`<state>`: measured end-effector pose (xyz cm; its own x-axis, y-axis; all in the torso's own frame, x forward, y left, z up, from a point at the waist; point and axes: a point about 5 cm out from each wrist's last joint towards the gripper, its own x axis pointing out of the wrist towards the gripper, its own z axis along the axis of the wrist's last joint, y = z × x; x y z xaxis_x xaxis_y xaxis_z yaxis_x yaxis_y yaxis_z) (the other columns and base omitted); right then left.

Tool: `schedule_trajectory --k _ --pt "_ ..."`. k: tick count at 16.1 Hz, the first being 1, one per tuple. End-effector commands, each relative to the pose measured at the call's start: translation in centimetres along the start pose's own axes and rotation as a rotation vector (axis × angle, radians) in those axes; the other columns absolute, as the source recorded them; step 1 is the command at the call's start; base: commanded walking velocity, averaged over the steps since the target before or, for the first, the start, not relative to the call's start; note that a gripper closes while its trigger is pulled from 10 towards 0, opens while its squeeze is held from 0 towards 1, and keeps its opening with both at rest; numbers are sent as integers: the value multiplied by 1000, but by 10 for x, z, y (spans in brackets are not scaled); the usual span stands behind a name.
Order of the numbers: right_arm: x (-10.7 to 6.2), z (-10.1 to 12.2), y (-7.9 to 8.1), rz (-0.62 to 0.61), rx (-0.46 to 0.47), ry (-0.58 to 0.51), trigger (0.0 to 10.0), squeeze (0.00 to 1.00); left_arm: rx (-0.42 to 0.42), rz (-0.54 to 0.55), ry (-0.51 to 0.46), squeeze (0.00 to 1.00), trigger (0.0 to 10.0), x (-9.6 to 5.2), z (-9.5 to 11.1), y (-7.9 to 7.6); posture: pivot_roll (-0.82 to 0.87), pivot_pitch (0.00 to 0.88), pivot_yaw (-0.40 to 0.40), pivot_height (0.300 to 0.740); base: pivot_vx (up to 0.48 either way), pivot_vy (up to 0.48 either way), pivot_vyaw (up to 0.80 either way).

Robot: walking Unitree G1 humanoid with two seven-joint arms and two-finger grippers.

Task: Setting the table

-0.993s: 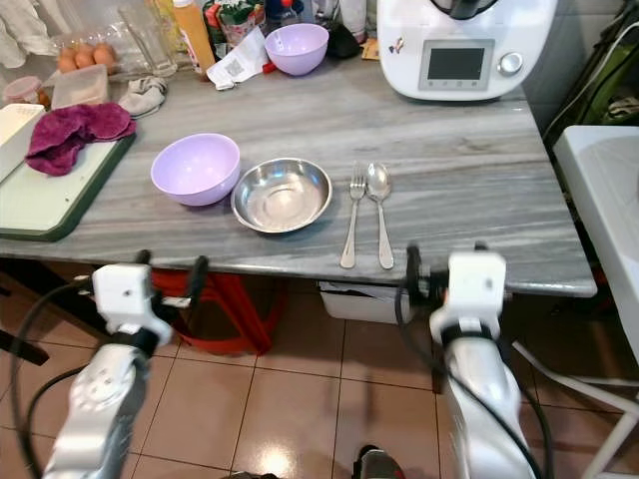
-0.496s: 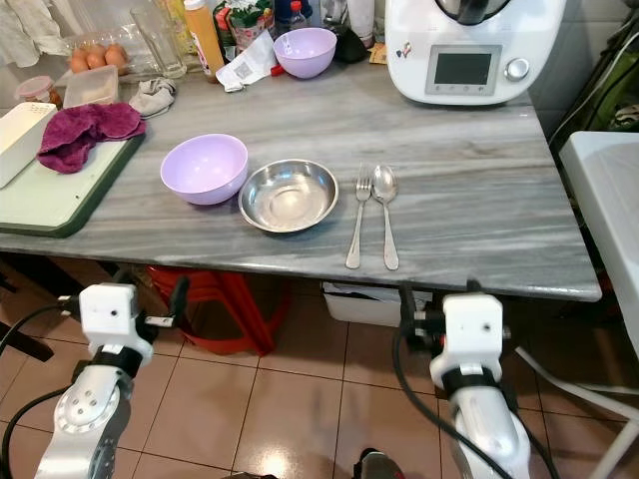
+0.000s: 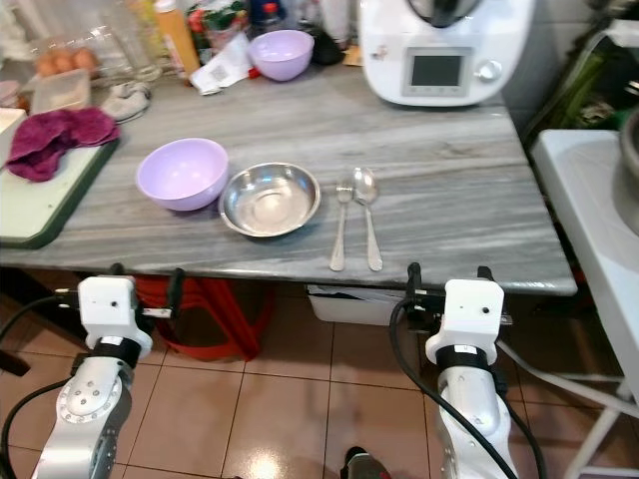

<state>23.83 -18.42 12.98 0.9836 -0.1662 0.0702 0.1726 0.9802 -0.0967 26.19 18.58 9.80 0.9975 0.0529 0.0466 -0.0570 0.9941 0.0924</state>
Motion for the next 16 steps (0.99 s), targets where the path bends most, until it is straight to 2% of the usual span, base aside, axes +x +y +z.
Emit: schedule_trajectory --k 1,5,16 --pt "-3 -7 -8 -39 13 34 10000 0 4 13 21 0 10000 1 -3 1 -123 172 80 740 0 0 -656" --pt "4 -3 1 -15 13 6 10000 0 0 -5 24 0 10000 3 -3 -6 -125 165 85 740 0 0 0" --pt "10 -6 4 -17 50 18 10000 0 13 -9 39 0 10000 6 -3 -6 -117 165 95 740 -330 0 0"
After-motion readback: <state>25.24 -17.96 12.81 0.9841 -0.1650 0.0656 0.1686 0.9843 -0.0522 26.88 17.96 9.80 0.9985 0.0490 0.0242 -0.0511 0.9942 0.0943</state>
